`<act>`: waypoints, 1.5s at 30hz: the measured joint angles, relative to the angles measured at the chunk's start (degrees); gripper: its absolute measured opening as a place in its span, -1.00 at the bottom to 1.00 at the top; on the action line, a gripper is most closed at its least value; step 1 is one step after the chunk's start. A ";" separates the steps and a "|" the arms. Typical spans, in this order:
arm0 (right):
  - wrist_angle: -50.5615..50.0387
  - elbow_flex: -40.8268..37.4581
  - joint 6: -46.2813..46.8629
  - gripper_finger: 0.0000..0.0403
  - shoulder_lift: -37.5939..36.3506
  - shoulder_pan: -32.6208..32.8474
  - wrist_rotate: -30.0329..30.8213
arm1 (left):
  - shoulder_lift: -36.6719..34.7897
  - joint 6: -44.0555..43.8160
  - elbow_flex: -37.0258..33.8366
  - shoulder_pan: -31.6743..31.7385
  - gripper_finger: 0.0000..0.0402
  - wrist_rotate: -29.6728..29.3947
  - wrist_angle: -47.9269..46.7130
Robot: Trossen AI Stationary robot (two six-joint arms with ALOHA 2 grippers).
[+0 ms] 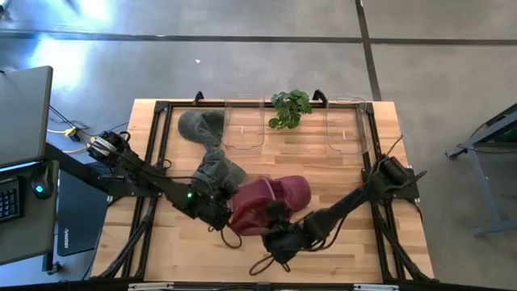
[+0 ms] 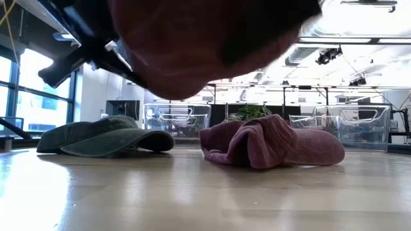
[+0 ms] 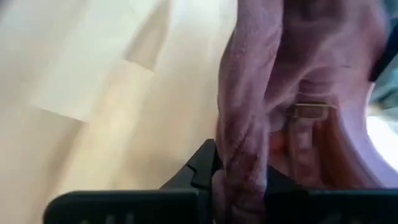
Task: Pick & Place hat
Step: Put the left red cap into the left transparent bin
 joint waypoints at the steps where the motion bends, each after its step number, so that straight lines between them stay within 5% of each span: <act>1: -0.44 0.41 -0.10 -0.94 -0.91 -0.36 -1.78 | -0.02 0.84 -0.12 0.79 -0.82 -0.13 -2.21; 9: -5.99 4.37 -1.75 -0.96 -11.45 -8.44 -4.95 | -2.61 -16.79 -0.72 14.57 -0.69 0.97 -22.38; 18: -2.89 6.58 -15.41 -0.97 -18.57 -25.94 -6.31 | -21.63 -12.87 -9.68 24.25 -0.88 0.20 -13.99; 25: 9.88 6.19 -29.51 -0.97 -17.01 -43.67 -9.12 | -34.88 -23.91 -8.96 23.98 -0.97 4.57 -10.82; 30: 17.08 5.92 -30.74 -0.97 -13.78 -53.54 -17.86 | -40.65 -27.12 -8.75 23.98 -0.97 6.61 -8.94; 37: 23.44 5.88 -31.41 -0.98 -5.21 -58.98 -27.35 | -42.45 -27.15 -8.75 23.98 -0.97 6.88 -6.11; 45: 27.60 5.97 -33.86 -0.96 0.42 -63.26 -36.48 | -38.11 -28.16 -9.84 23.98 -0.97 14.91 1.33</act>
